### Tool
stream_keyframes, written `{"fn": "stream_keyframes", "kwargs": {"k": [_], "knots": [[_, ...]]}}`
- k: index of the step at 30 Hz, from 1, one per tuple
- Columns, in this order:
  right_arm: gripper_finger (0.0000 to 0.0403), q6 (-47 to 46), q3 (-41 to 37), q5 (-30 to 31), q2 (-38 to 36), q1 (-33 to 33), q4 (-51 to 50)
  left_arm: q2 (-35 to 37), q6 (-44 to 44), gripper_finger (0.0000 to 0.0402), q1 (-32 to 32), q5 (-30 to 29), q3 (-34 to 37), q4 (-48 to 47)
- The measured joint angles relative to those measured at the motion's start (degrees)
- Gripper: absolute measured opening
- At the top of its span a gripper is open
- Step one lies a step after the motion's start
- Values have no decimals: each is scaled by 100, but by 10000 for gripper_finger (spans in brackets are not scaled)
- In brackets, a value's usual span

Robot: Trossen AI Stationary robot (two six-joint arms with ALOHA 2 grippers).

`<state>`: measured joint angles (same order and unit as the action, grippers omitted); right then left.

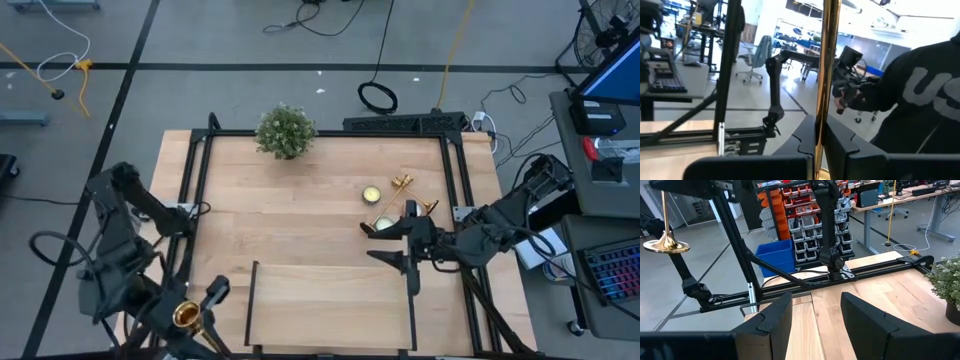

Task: Pick & Place candle stick holders
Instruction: Put the left gold candle holder on the shelf

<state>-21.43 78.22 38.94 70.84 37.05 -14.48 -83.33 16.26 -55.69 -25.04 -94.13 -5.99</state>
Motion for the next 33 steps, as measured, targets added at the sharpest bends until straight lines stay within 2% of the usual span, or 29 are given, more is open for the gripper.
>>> {"fn": "stream_keyframes", "kwargs": {"k": [13, 17, 21, 23, 29, 31, 33], "knots": [[164, -39, 0, -2, -2, 5, 0, 705, 419, 15, 615, 741, 1700, 904], [164, -40, 0, -15, 0, 5, -2, 1056, 641, 15, 914, 628, 2315, 1037], [164, -39, 0, -17, -2, 5, -22, 1490, 840, 15, 1155, -73, 2786, 1030], [164, -38, 0, -17, -1, 5, -39, 1665, 928, 15, 1239, -599, 2882, 738], [164, -30, 0, -17, -1, 5, -50, 2147, 1500, 15, 1289, -2577, 2887, -872], [164, -27, 0, -17, -2, 5, -56, 2265, 1856, 15, 1359, -2894, 2887, -1515], [164, -22, 0, -17, -2, 5, -80, 2393, 2198, 15, 1469, -2950, 2887, -2035]]}}
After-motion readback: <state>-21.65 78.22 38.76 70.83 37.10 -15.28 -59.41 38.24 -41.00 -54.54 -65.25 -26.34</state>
